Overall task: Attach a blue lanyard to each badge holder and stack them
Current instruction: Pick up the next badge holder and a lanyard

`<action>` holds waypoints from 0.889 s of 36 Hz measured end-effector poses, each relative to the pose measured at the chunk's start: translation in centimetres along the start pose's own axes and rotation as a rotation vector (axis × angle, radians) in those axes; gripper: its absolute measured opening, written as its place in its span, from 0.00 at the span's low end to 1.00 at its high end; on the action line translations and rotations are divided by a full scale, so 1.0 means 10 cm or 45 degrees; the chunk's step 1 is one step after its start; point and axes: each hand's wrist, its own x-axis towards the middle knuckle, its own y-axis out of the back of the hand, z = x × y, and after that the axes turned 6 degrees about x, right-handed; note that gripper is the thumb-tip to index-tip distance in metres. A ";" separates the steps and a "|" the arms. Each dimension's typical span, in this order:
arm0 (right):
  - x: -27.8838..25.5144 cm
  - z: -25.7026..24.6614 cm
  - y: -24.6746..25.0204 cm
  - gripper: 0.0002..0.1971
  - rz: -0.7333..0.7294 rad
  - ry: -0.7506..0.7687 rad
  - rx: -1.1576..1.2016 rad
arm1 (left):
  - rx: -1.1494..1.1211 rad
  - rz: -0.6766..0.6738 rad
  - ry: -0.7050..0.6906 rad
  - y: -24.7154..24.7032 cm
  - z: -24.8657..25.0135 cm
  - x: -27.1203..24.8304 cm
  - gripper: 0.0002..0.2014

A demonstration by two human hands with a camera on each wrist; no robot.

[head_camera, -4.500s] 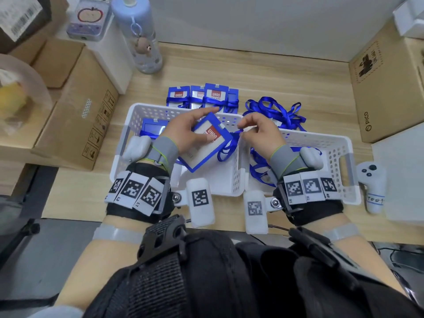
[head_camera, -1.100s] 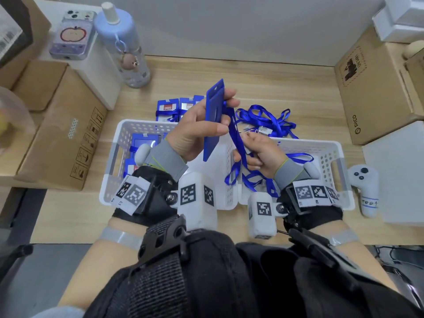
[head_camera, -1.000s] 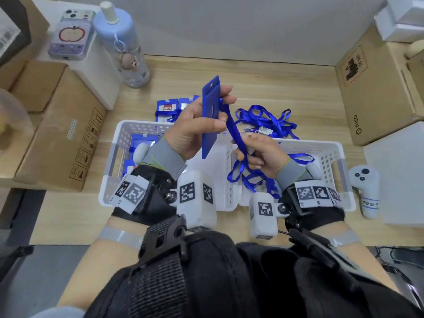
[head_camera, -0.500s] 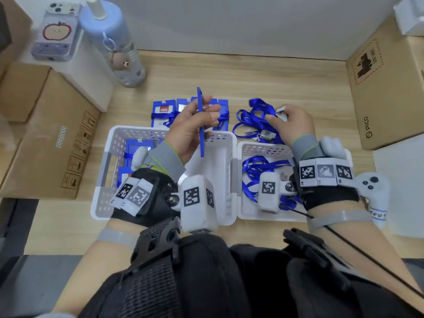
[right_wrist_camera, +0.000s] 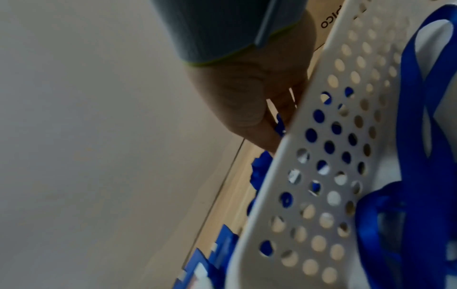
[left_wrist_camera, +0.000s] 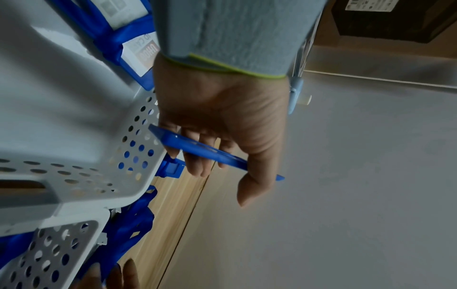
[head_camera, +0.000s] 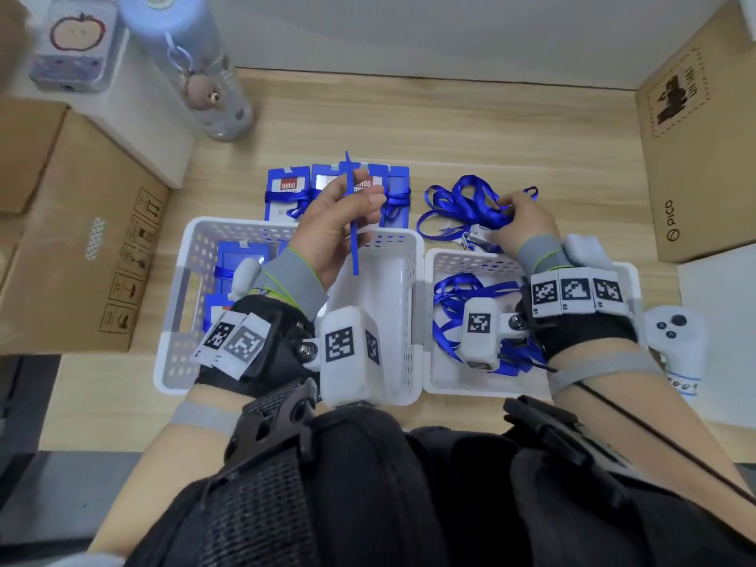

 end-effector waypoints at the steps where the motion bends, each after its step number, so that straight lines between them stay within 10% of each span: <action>1: -0.02 0.00 0.03 0.24 0.028 0.034 0.032 | 0.004 -0.004 -0.002 0.00 0.00 -0.02 0.19; 8: -0.21 0.03 0.16 0.10 0.015 0.155 0.332 | 0.035 -0.011 -0.013 0.00 -0.03 -0.09 0.19; 21: -0.67 0.35 0.07 0.01 -0.419 0.027 -0.149 | 0.063 -0.066 0.010 -0.08 -0.17 -0.23 0.19; 32: -0.67 0.60 -0.06 0.05 -0.094 -0.093 -0.072 | 0.076 -0.071 0.026 -0.05 -0.24 -0.31 0.20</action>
